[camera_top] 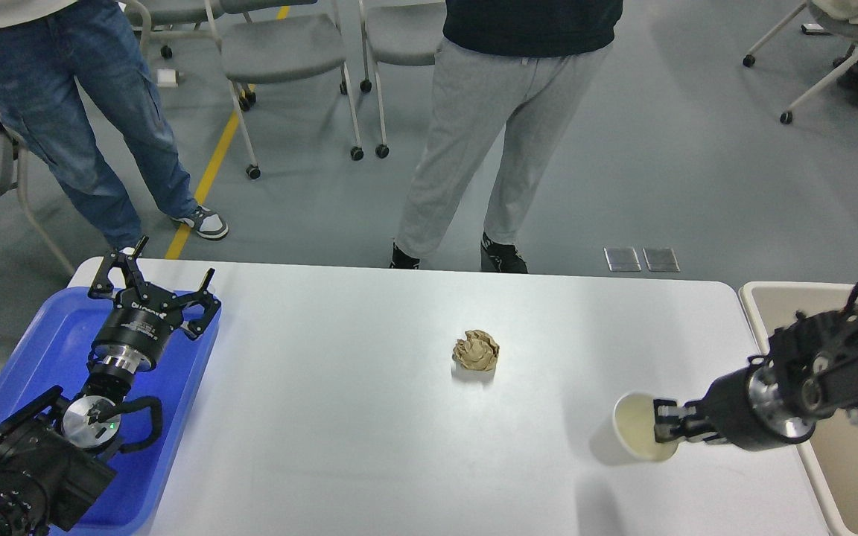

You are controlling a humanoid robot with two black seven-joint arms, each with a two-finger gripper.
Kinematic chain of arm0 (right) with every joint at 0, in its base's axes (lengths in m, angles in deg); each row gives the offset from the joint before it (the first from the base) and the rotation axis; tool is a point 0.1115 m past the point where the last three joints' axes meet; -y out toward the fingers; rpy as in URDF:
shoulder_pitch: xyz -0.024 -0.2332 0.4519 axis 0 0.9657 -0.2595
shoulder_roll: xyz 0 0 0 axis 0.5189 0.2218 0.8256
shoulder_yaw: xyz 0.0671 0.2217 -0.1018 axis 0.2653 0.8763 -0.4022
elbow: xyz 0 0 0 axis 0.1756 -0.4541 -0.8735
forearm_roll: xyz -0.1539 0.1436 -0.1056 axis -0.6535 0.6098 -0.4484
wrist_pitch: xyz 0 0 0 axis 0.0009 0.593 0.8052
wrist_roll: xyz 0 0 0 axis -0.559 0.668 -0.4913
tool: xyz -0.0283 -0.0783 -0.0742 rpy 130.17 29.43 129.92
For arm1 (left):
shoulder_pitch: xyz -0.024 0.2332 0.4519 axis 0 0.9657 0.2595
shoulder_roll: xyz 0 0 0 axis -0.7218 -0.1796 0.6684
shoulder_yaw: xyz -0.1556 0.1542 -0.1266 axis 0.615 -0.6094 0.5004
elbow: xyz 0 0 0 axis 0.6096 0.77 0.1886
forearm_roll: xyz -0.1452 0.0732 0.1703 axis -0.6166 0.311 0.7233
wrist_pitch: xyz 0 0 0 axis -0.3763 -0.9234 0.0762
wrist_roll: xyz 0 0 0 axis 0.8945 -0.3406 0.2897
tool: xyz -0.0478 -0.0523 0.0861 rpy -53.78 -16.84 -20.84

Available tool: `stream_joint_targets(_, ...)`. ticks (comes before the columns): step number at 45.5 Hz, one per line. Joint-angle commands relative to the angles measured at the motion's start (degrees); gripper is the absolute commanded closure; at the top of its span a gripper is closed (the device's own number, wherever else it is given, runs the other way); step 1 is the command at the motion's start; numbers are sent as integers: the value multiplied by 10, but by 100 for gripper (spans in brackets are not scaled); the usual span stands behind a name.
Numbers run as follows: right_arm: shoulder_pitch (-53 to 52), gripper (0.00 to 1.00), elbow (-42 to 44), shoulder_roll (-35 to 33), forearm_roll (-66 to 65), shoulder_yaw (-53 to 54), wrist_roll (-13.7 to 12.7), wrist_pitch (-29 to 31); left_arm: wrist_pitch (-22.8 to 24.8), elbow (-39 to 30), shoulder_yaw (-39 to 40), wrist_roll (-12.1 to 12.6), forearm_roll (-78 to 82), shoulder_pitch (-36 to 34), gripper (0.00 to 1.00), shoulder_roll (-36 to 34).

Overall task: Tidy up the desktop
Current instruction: 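Lift the cup and carry it over the beige bin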

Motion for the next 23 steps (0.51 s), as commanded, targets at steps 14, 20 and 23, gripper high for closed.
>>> stream_joint_targets(14, -322, 100, 0, -99, -100, -116, 14, 285, 0, 0, 0, 0, 0, 0, 0, 0)
stream_joint_targets(20, -353, 100, 1, -100, -100, -130, 10, 281, 0, 0, 0, 0, 0, 0, 0, 0)
stream_joint_targets(23, -358, 100, 11, -103, -96, -143, 10, 275, 0, 0, 0, 0, 0, 0, 0, 0)
